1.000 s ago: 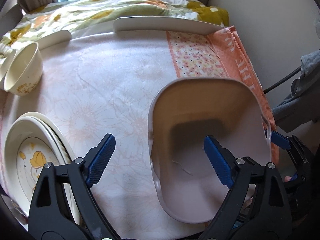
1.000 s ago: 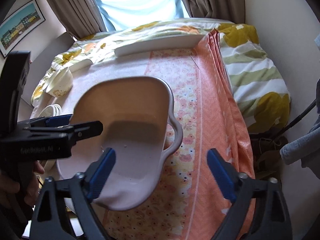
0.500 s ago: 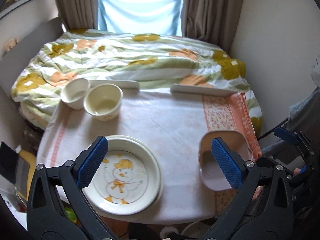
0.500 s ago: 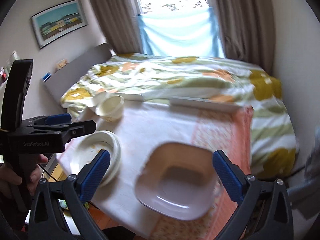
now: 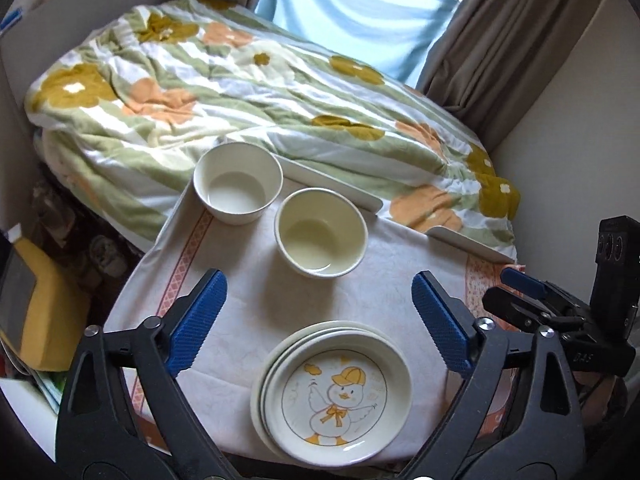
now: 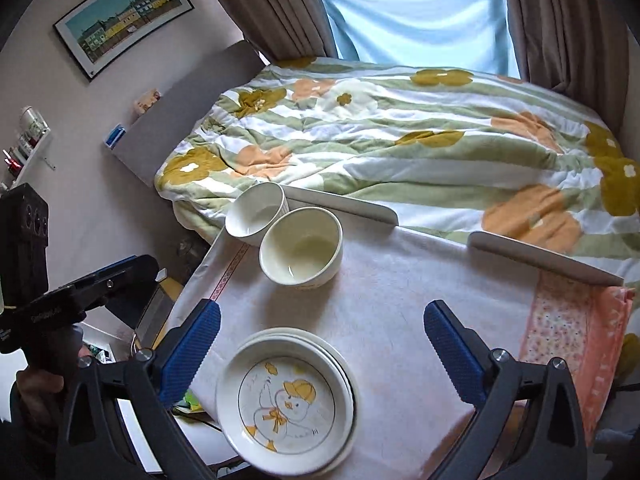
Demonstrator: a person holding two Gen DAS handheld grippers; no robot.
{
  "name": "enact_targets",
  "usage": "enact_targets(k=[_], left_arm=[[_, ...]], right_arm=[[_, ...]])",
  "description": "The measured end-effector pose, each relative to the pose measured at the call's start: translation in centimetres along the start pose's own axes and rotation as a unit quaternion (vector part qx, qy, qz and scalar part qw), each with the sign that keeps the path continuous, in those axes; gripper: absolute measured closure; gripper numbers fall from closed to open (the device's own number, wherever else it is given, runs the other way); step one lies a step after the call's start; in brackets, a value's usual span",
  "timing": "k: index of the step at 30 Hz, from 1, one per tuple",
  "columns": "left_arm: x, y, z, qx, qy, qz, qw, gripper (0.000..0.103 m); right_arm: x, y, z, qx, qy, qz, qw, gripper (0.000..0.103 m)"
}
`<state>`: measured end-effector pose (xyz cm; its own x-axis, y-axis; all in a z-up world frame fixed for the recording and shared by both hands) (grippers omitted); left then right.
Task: Organize plates and bowls
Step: 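Close both grippers on the rim of the cream duck-print bowl, then carry the cream bowl with both grippers over the pink basin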
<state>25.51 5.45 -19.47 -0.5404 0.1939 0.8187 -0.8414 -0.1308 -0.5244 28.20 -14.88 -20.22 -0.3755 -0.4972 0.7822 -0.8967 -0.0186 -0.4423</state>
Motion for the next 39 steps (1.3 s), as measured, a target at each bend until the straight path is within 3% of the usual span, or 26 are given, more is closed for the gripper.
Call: enact_targets(k=[3, 5, 9, 13, 15, 19, 20, 22, 32, 39], left_arm=[[-4.0, -0.6, -2.4, 0.009, 0.017, -0.033, 0.9993, 0.017], [-6.6, -1.0, -3.3, 0.006, 0.025, -0.055, 0.9982, 0.019], [-11.9, -1.3, -4.1, -0.002, 0.048, -0.104, 0.9934, 0.041], [-15.7, -1.3, -4.1, -0.017, 0.061, -0.139, 0.9883, 0.053], [-16.8, -1.3, -4.1, -0.024, 0.067, -0.15, 0.9861, 0.065], [-18.2, -1.3, -4.4, -0.032, 0.071, -0.164, 0.9835, 0.079], [-18.4, -1.3, -4.5, -0.031, 0.071, -0.166, 0.983, 0.086], [-18.5, -1.3, -4.6, -0.031, 0.078, -0.166, 0.9826, 0.088], [-18.3, -1.5, -4.1, -0.061, 0.061, -0.166, 0.9824, 0.089], [-16.0, -2.6, -3.5, -0.084, 0.051, -0.146, 0.9845, 0.089]], right_arm=[[-4.9, -1.3, -0.3, -0.023, 0.017, -0.032, 0.999, 0.027], [-7.7, -1.8, 0.0, -0.041, 0.033, -0.048, 0.997, 0.032], [-12.1, -2.1, 0.8, -0.077, 0.052, -0.073, 0.993, 0.046], [-14.8, -2.3, 1.3, -0.098, 0.069, -0.085, 0.989, 0.055], [-15.8, -2.3, 1.5, -0.105, 0.07, -0.095, 0.987, 0.066], [-16.8, -2.1, 1.7, -0.115, 0.075, -0.105, 0.985, 0.074], [-17.0, -2.2, 1.7, -0.117, 0.075, -0.107, 0.984, 0.076], [-17.2, -2.2, 1.6, -0.117, 0.078, -0.111, 0.984, 0.088], [-17.4, -2.1, 1.4, -0.12, 0.089, -0.112, 0.982, 0.092], [-16.1, -2.2, 0.6, -0.12, 0.079, -0.096, 0.985, 0.092]])
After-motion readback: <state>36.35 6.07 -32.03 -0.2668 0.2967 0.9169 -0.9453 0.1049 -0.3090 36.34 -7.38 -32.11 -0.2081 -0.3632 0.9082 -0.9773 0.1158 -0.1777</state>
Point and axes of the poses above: each gripper's, at about its wrist camera, not at the fingertips, and x roughly against the way its jaws point, z to its right, y to its underside, the point moved 6 cm from there along -x, roughly the way its jaws point, and after that the axes turned 11 degrees about -x, right-handed, at the moved point
